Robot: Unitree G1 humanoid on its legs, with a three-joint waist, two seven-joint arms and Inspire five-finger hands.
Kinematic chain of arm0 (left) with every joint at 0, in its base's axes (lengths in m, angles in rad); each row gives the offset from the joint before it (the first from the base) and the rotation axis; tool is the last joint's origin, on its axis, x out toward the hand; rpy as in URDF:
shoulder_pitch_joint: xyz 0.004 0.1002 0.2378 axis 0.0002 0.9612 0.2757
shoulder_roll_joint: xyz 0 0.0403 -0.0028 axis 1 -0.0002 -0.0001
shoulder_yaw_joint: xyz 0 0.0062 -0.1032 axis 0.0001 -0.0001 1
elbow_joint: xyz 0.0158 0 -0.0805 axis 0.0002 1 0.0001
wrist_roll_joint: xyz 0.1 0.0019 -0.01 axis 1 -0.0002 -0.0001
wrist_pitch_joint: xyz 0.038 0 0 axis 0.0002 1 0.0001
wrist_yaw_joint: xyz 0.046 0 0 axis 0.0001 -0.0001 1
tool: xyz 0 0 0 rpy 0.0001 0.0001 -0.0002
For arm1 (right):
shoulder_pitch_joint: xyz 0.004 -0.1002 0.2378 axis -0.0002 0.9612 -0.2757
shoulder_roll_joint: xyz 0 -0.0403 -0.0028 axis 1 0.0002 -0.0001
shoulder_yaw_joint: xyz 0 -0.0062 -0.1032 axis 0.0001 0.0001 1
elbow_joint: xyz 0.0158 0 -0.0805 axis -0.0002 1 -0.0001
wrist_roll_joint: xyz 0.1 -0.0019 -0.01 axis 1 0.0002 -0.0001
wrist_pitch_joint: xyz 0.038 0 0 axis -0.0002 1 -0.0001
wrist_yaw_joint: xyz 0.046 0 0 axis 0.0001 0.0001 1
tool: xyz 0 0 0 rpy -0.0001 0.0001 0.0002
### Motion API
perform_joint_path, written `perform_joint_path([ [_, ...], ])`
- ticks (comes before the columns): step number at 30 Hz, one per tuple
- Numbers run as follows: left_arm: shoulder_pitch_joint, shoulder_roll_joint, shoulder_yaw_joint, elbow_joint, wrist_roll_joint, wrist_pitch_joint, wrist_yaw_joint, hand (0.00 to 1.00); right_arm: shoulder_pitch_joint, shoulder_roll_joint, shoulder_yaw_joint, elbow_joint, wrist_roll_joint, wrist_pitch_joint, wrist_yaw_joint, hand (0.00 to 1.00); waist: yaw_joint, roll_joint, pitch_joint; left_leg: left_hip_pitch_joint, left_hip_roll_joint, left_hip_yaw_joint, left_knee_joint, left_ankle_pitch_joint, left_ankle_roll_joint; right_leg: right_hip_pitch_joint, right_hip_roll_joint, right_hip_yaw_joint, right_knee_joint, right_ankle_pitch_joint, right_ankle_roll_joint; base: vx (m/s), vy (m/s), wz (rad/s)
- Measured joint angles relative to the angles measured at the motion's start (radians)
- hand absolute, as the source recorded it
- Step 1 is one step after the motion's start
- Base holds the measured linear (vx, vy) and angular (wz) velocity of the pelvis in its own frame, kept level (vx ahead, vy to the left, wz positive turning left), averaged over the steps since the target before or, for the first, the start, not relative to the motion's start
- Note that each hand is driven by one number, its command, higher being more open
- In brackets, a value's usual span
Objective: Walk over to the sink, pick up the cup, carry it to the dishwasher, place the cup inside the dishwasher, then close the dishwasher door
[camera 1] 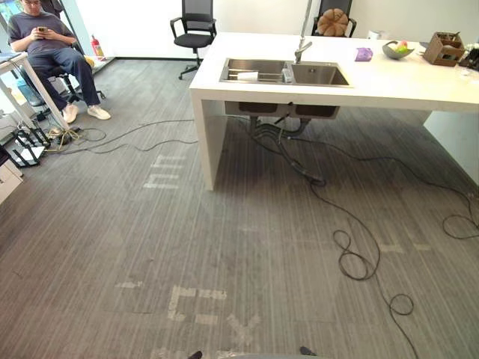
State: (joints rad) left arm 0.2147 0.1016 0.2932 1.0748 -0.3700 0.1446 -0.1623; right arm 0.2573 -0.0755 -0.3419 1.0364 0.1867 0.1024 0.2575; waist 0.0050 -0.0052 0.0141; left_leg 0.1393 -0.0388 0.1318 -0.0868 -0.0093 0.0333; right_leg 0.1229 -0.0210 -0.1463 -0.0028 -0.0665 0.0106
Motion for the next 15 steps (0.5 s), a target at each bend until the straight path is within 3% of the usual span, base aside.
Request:
perform_joint_path([
  [3, -0.024, -0.003, -0.039, -0.005, 0.019, -0.076, -0.002, 1.00, -0.031, -0.001, 0.038, -0.008, -0.096, -0.058, -0.034, 1.00, 0.004, -0.003, 0.003, -0.002, -0.001, -0.010, 0.000, 0.002, -0.003, 0.002, 0.000, -0.014, -0.003, -0.001, 0.002, -0.03, -0.030, 0.09],
  [7, -0.041, 0.002, -0.081, -0.004, 0.079, -0.145, 0.009, 1.00, -0.064, -0.004, 0.048, -0.008, -0.201, -0.064, -0.061, 1.00, -0.004, -0.005, 0.018, -0.002, -0.001, -0.018, -0.005, 0.009, -0.008, 0.002, 0.000, -0.023, -0.003, -0.002, 0.003, -0.06, -0.040, 0.06],
  [15, -0.043, 0.015, -0.107, -0.003, 0.101, -0.142, 0.057, 1.00, -0.091, -0.022, 0.094, -0.003, -0.212, 0.005, -0.054, 1.00, -0.023, -0.011, 0.035, -0.007, -0.003, -0.038, -0.006, 0.017, -0.006, 0.004, 0.000, -0.044, -0.008, 0.000, 0.001, -0.04, -0.023, 0.08],
])
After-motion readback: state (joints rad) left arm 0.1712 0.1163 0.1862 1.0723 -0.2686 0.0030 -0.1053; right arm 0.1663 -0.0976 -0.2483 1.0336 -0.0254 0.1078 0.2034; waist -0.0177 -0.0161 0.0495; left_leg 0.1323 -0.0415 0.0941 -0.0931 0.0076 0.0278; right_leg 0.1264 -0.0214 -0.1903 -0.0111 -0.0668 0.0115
